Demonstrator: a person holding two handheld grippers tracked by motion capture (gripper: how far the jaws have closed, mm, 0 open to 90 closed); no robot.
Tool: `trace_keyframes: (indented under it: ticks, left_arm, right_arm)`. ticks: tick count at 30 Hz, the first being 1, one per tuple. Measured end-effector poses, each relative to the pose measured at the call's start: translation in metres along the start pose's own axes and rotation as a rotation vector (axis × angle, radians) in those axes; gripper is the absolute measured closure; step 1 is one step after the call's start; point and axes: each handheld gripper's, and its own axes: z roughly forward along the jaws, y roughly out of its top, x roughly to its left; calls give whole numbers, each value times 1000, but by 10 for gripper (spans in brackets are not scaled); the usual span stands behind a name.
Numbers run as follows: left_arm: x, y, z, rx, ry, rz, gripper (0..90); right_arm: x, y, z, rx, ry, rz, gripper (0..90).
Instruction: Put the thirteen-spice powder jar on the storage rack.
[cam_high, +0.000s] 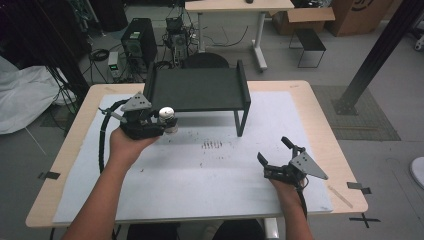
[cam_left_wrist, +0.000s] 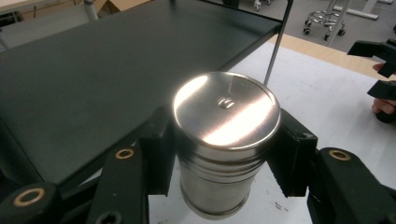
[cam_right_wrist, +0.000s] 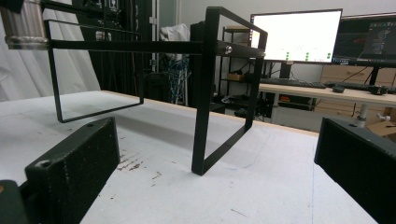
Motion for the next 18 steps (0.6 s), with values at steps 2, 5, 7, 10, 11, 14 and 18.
trace_keyframes:
  ticks: [2,5,7,10,11,14,18]
  left_arm:
    - [2,5,0,-3,5,4,492]
    - [4,11,1,-8,7,0,492]
    - [5,13,1,-10,8,-1,492]
    - [7,18,3,-9,11,-4,492]
    - [7,18,3,-9,11,-4,492]
    - [9,22,4,-11,13,-10,492]
    - [10,24,4,-17,13,-12,492]
  right_arm:
    - [0,0,0,0,0,1,0]
    - [0,0,0,0,0,2,0]
    - [0,0,0,-1,0,1,0]
    - [0,0,0,-1,0,2,0]
    - [0,0,0,-1,0,2,0]
    - [0,0,0,-2,-1,1,0]
    - [0,0,0,-2,0,2,0]
